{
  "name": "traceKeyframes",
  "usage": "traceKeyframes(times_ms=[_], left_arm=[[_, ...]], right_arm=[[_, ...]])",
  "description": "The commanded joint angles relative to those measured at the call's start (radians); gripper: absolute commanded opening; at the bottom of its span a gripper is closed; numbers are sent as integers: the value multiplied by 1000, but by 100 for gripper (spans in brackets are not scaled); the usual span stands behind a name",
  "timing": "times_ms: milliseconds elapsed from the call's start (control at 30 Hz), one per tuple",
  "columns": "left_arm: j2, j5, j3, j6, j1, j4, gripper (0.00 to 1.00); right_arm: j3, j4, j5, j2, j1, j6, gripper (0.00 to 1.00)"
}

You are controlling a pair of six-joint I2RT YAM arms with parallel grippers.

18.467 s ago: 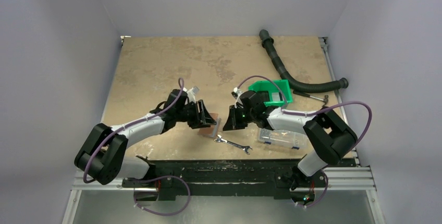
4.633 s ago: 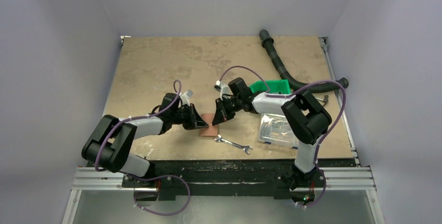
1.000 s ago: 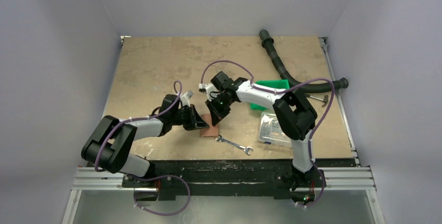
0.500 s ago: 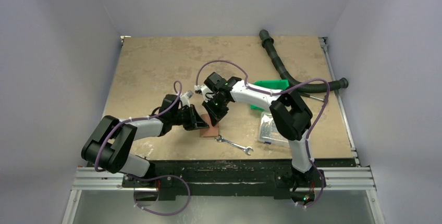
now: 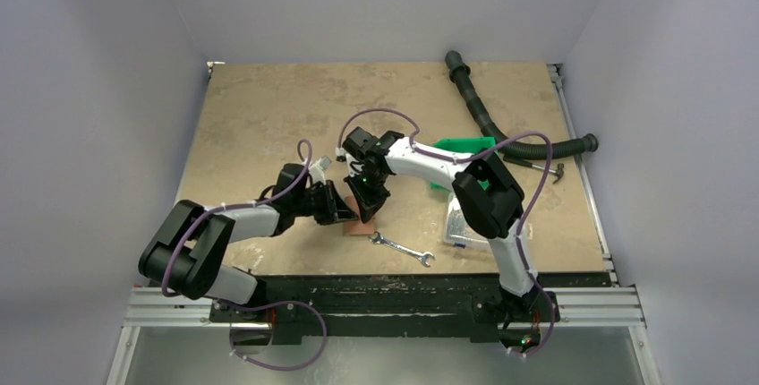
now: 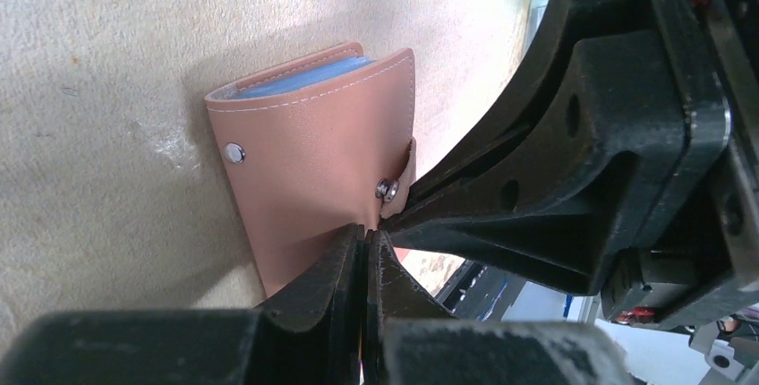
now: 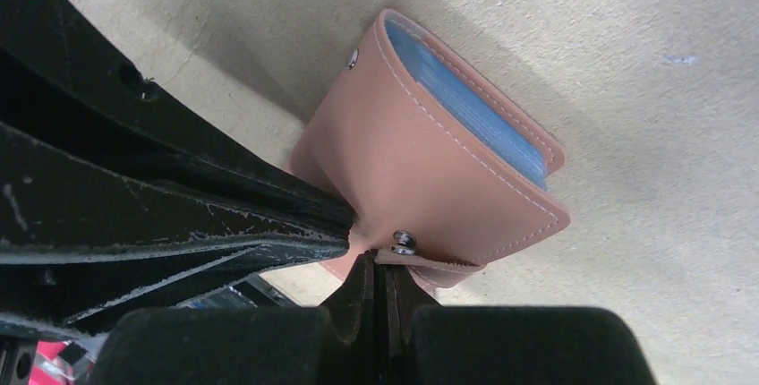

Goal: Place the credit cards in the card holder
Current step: Close the card holder at the center of the board.

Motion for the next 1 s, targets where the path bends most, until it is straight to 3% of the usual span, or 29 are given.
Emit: traceKeyframes(times_ms=[0, 200, 433, 533, 600, 733, 967], left_arm=[[26, -66, -54, 31, -28, -122, 0], [19, -61, -59, 31, -27, -120, 0], [-76, 19, -21, 0, -20, -141, 1], [-115, 50, 22, 7, -4, -177, 12], [-113, 43, 49, 34, -2, -206, 15], [-40, 76, 66, 49, 19, -184, 2], [-32, 54, 146, 39, 63, -202, 0]], right_arm=[[-61, 121, 100, 182, 75, 111, 0], [-50, 194, 80, 142, 40, 134, 0], [-315, 541, -244, -48, -104, 22, 0], [-397, 676, -417, -64, -142, -26, 0], [-386, 646, -443, -27, -152, -54, 0], [-424, 727, -535, -30, -181, -19, 0], [-434, 717, -572, -25, -219, -43, 0]])
